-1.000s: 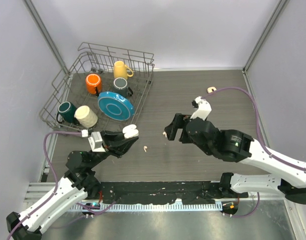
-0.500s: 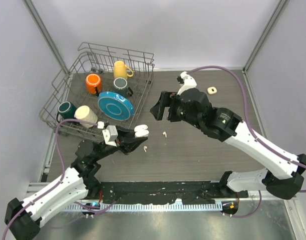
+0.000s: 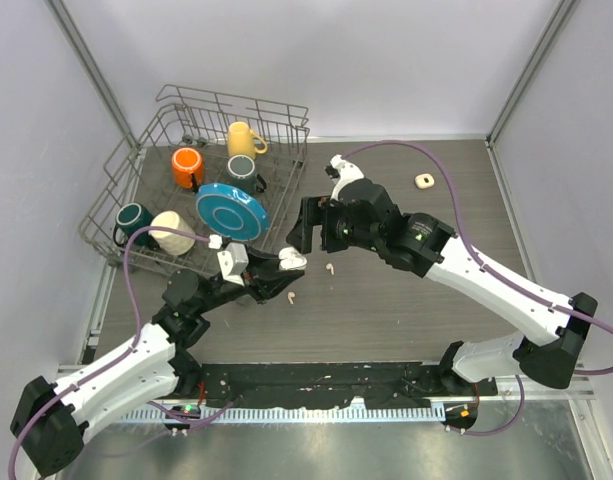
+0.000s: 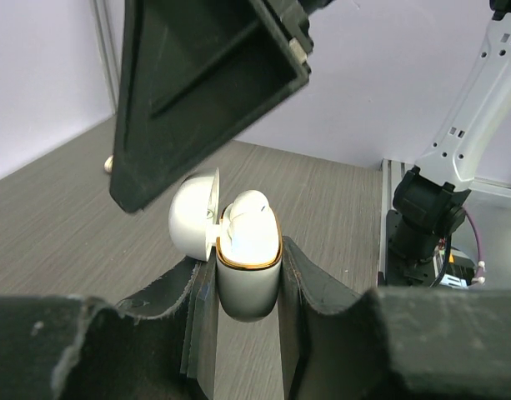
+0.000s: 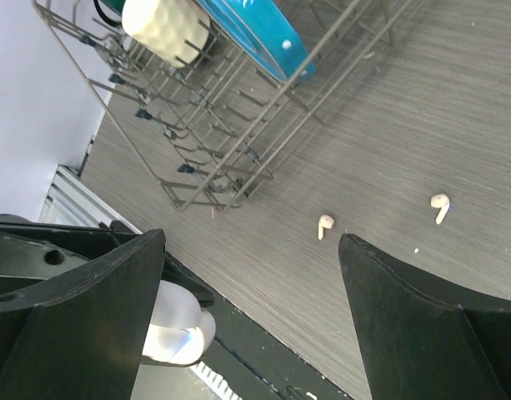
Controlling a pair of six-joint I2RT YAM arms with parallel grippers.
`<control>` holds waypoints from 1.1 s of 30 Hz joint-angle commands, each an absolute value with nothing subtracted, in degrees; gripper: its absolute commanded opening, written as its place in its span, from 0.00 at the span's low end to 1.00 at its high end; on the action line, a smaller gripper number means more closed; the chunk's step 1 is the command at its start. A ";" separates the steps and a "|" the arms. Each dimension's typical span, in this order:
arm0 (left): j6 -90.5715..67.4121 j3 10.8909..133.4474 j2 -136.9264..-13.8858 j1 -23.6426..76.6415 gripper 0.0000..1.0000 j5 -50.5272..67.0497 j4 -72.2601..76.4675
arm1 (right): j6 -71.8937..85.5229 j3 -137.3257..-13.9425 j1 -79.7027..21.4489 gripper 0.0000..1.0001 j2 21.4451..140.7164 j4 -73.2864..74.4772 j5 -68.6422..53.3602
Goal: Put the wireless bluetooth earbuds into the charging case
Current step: Close the charging case, then place the charging case at the center of the board.
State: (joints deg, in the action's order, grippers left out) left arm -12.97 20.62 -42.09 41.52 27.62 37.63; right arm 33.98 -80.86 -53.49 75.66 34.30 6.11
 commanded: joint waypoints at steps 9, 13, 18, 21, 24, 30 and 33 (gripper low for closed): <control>-12.22 22.41 -42.63 41.57 0.00 26.90 42.45 | 36.30 -69.19 -53.17 0.90 67.33 26.64 -1.23; -12.65 22.59 -43.15 41.49 0.00 26.28 42.01 | 37.88 -65.84 -53.17 0.90 64.25 24.79 -1.76; -14.24 23.29 -43.77 41.57 0.00 25.40 40.61 | 39.81 -63.03 -53.17 0.91 60.21 26.53 7.95; -14.76 26.26 -44.90 41.48 0.00 25.14 35.00 | 42.71 -61.09 -53.09 0.90 56.88 28.82 18.93; -17.30 31.53 -48.06 41.57 0.00 23.74 25.69 | 47.19 -59.77 -52.74 0.91 53.89 32.06 25.47; -24.78 43.39 -58.52 42.54 0.00 22.41 9.51 | 50.62 -62.66 -47.82 0.91 53.44 41.90 33.22; -27.06 46.93 -67.39 45.87 0.00 22.24 7.38 | 50.89 -64.77 -43.08 0.93 52.74 46.83 36.90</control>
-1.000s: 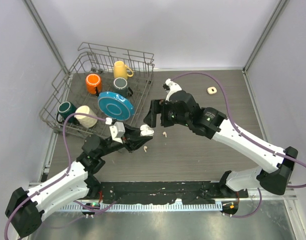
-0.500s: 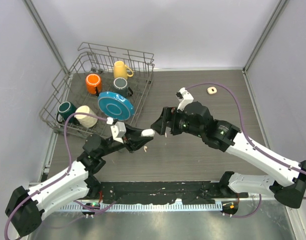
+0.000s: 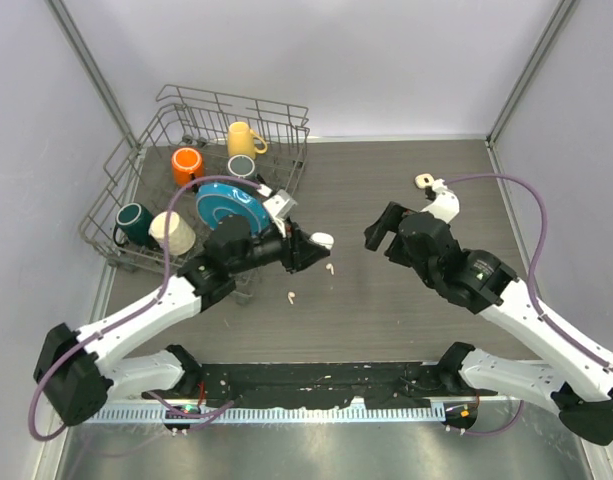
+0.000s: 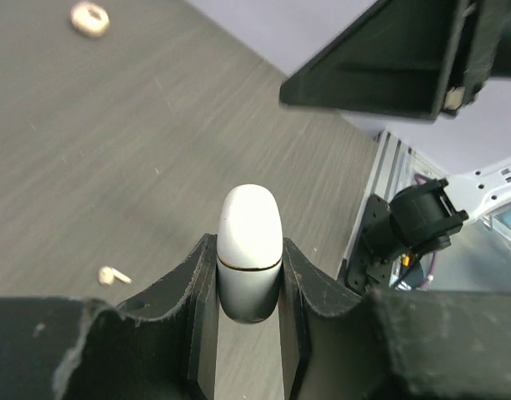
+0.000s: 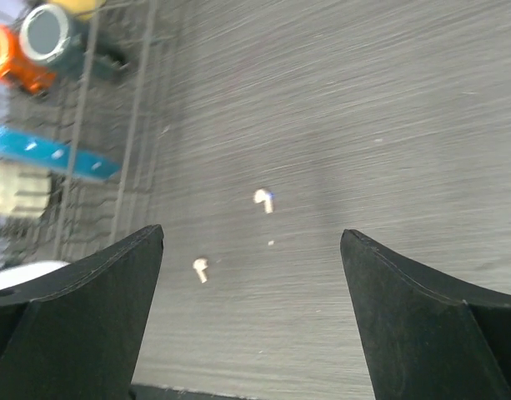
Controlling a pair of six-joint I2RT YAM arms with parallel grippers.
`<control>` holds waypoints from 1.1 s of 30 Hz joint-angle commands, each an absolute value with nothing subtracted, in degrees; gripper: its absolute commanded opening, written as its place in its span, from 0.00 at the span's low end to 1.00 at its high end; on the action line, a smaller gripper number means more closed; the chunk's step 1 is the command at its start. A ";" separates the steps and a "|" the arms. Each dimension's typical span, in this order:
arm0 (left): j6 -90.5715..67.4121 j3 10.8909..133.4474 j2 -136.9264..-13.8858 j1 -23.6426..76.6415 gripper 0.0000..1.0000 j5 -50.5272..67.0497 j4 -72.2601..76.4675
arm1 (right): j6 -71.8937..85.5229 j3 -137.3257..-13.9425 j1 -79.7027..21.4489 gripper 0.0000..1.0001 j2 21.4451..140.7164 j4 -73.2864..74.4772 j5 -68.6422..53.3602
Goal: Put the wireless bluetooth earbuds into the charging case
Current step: Place the charging case at the center of the board.
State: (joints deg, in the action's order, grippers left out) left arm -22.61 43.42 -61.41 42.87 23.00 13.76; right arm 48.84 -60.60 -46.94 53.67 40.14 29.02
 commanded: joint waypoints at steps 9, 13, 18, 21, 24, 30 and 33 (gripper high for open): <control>-32.42 51.50 -82.52 53.17 0.00 20.66 12.30 | 45.62 -66.45 -30.07 0.95 50.36 49.04 35.87; -36.03 53.52 -89.46 54.58 0.00 20.57 15.37 | 45.44 -65.22 -27.78 0.95 49.40 48.52 32.79; -37.53 57.12 -97.72 56.42 0.00 20.92 15.56 | 45.53 -63.55 -27.33 0.95 47.46 47.20 29.36; -38.05 60.02 -102.02 57.65 0.02 21.01 14.15 | 45.62 -62.58 -27.25 0.95 46.41 46.50 28.65; -38.41 62.57 -105.37 58.62 0.02 19.69 12.40 | 45.53 -62.05 -27.25 0.95 45.71 46.06 28.39; -39.64 64.42 -108.28 58.97 0.06 18.55 9.94 | 45.70 -61.26 -27.25 0.95 44.83 45.70 27.77; -39.02 64.60 -109.16 59.06 0.10 20.21 9.75 | 45.35 -61.35 -27.25 0.95 44.47 45.88 29.44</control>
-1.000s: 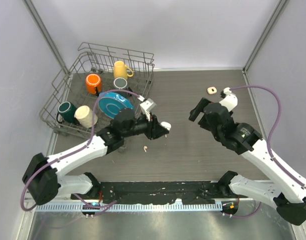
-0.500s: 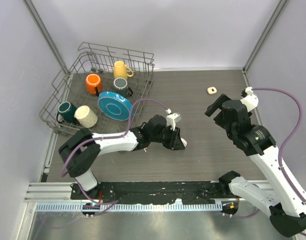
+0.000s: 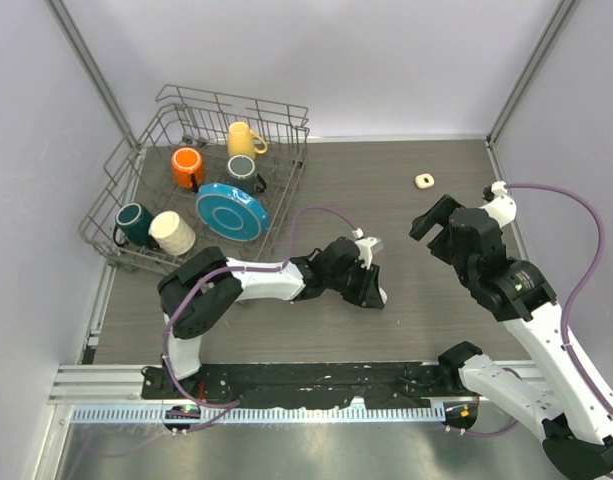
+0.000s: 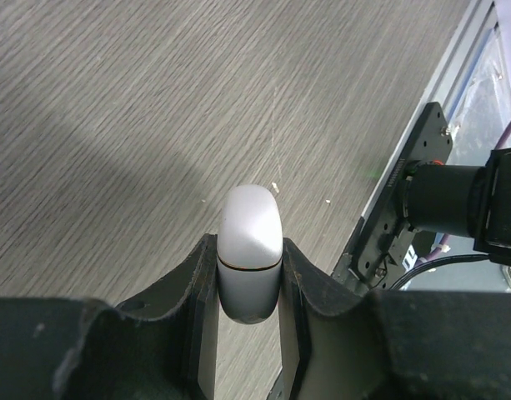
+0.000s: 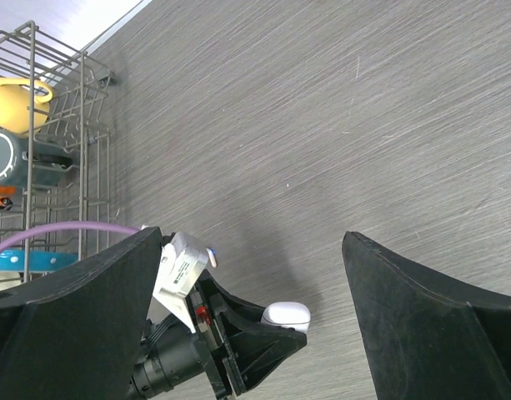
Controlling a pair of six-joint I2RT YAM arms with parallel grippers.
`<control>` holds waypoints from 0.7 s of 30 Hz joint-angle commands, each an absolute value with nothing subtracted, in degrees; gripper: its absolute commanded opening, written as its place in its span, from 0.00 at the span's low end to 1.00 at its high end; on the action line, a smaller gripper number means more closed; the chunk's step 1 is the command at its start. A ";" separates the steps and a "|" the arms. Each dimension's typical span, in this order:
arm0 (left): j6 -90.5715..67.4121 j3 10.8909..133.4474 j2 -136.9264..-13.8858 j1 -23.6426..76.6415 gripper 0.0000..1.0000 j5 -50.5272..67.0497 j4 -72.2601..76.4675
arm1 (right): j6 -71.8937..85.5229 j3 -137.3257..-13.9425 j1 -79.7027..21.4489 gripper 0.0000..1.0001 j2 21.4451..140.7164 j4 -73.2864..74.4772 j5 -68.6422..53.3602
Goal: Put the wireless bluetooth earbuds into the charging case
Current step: Place the charging case at the center of the board.
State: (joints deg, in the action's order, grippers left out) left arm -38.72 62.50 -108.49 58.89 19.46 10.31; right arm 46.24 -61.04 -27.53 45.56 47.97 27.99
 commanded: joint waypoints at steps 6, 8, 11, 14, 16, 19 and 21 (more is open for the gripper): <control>-39.46 65.65 -111.71 58.97 0.13 20.83 6.51 | 44.12 -62.05 -27.25 0.95 43.24 46.67 33.66; -39.29 67.06 -112.76 58.97 0.13 20.92 4.06 | 44.12 -61.96 -27.25 0.95 42.98 46.67 34.10; -38.76 68.73 -114.08 58.97 0.15 20.74 1.50 | 45.17 -61.87 -27.25 0.95 42.19 47.46 35.68; -37.62 69.61 -114.17 59.24 0.21 19.34 0.18 | 45.44 -61.79 -27.16 0.95 41.22 47.81 37.44; -36.92 70.75 -114.43 59.24 0.22 18.46 -3.58 | 45.35 -61.44 -27.25 0.95 40.52 47.81 38.05; -35.51 72.51 -115.31 59.24 0.24 18.02 -7.28 | 45.44 -61.26 -27.25 0.95 40.08 47.55 37.97; -35.07 73.64 -115.66 59.15 0.26 17.84 -8.78 | 45.44 -61.08 -27.25 0.95 39.99 47.37 37.88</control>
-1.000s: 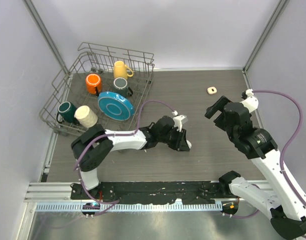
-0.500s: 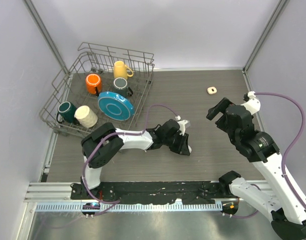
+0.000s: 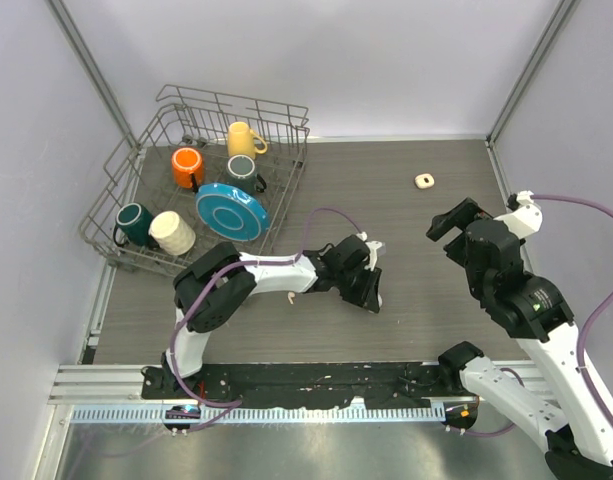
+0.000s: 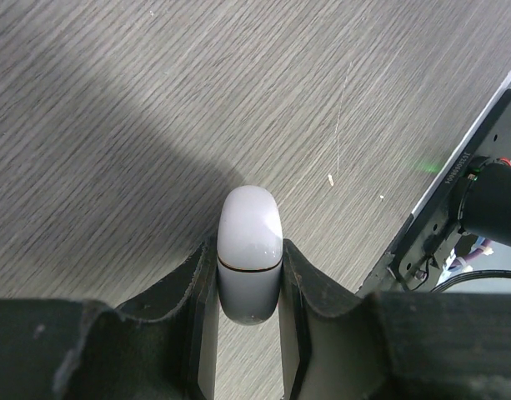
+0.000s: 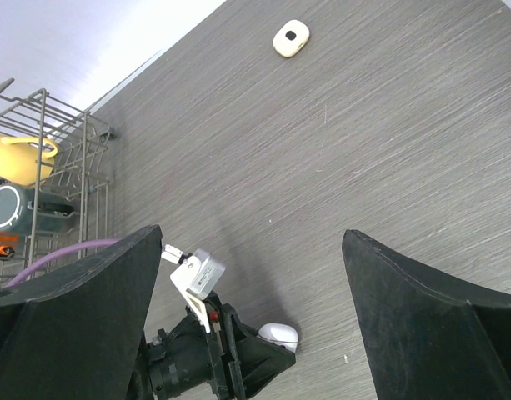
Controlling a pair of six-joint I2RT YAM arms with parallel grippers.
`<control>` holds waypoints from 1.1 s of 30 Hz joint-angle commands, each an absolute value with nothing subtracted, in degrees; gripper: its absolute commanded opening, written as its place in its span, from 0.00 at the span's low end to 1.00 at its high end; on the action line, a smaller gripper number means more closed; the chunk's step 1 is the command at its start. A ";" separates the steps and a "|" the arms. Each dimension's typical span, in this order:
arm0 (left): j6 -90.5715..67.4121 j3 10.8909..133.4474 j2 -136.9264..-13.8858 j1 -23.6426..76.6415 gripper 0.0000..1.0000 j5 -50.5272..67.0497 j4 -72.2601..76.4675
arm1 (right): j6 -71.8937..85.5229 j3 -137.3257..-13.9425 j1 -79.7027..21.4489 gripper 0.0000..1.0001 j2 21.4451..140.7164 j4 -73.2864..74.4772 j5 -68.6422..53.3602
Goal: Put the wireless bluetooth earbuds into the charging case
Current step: Place the charging case at the center of the board.
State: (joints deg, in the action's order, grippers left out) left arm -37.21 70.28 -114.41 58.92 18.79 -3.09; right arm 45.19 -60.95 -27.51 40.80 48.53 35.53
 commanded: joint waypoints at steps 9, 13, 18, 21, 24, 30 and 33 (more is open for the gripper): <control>-33.23 76.19 -116.10 59.76 0.33 14.95 -14.49 | 45.61 -60.12 -27.25 0.95 40.25 46.76 35.86; -32.26 77.52 -116.54 60.20 0.36 13.97 -16.78 | 45.88 -60.21 -27.25 0.95 39.99 46.67 35.60; -32.43 77.26 -116.37 60.47 0.40 13.89 -16.70 | 45.88 -60.03 -27.25 0.95 39.46 46.76 35.33; -32.43 77.26 -115.93 60.64 0.41 13.45 -16.70 | 45.97 -59.77 -27.25 0.95 39.38 46.76 35.07; -32.08 77.52 -115.40 60.82 0.42 11.61 -17.75 | 45.88 -59.77 -27.25 0.95 39.29 46.67 34.98; -30.94 78.22 -113.99 60.91 0.46 8.35 -19.85 | 45.79 -59.68 -27.25 0.95 39.37 46.67 34.37; -30.15 79.10 -114.08 60.91 0.46 6.95 -21.27 | 45.62 -59.59 -27.25 0.95 39.64 46.76 33.75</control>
